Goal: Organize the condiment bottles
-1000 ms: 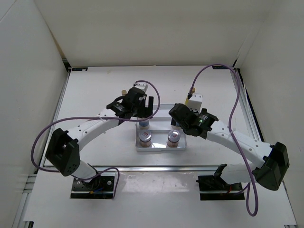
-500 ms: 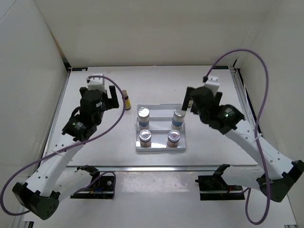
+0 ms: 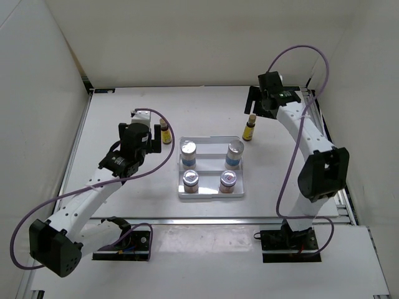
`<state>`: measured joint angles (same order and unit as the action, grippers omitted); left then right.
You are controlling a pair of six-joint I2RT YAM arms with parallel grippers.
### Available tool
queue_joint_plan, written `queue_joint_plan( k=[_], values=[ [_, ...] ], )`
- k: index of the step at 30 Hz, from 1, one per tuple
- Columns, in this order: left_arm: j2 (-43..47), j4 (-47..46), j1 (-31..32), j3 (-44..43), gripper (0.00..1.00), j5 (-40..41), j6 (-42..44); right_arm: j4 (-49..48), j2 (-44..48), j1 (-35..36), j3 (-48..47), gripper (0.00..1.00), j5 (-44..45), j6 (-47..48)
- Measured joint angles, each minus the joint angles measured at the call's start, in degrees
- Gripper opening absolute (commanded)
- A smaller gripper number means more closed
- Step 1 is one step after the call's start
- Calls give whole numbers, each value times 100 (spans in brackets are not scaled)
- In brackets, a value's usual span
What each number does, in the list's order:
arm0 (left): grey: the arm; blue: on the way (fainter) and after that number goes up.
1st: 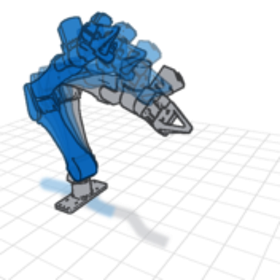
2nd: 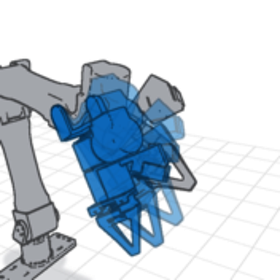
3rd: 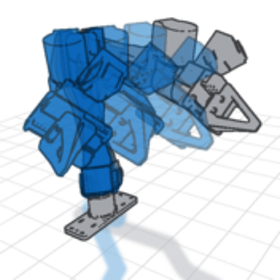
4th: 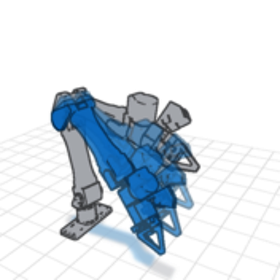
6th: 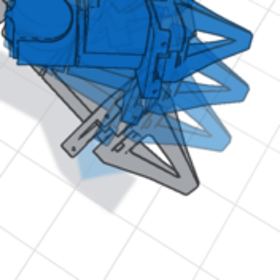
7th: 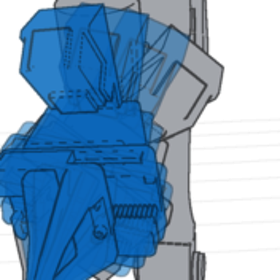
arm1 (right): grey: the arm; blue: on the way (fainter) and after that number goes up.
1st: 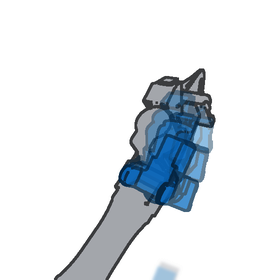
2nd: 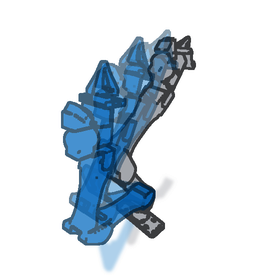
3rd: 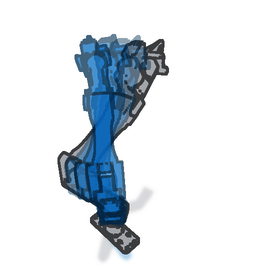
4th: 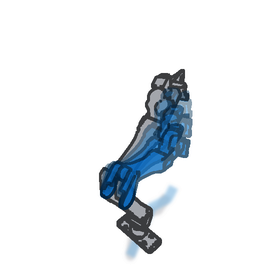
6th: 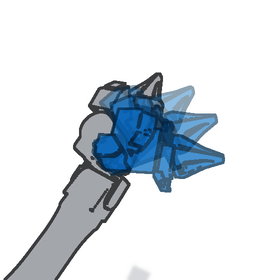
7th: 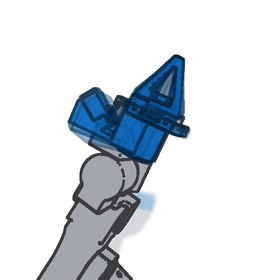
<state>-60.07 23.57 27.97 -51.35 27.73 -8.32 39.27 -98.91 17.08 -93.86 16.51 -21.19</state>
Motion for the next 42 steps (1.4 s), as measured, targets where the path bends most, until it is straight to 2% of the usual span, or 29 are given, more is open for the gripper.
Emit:
queue_joint_plan(
  k=[6,13,16,26,29,35,42],
  values=[
    [-87,-20,0,-15,99,-2,15,-15,-612,-9,-323,81,-273,92],
    [-144,-24,0,-24,99,-4,17,-39,-929,-9,-374,67,-407,17],
    [-175,-26,0,-59,99,-2,20,-46,-992,-9,-374,58,-450,-17],
    [-186,-31,0,-90,99,-2,20,-74,-1034,-9,-354,12,-271,-87],
    [-216,-31,0,-90,99,-2,20,28,-997,66,-354,2,-90,-87],
    [-238,-31,0,-90,99,-2,22,282,-538,472,-354,0,291,44],
    [-240,-31,0,-90,99,-2,20,264,-7,1128,-428,0,319,74]
  ],
)
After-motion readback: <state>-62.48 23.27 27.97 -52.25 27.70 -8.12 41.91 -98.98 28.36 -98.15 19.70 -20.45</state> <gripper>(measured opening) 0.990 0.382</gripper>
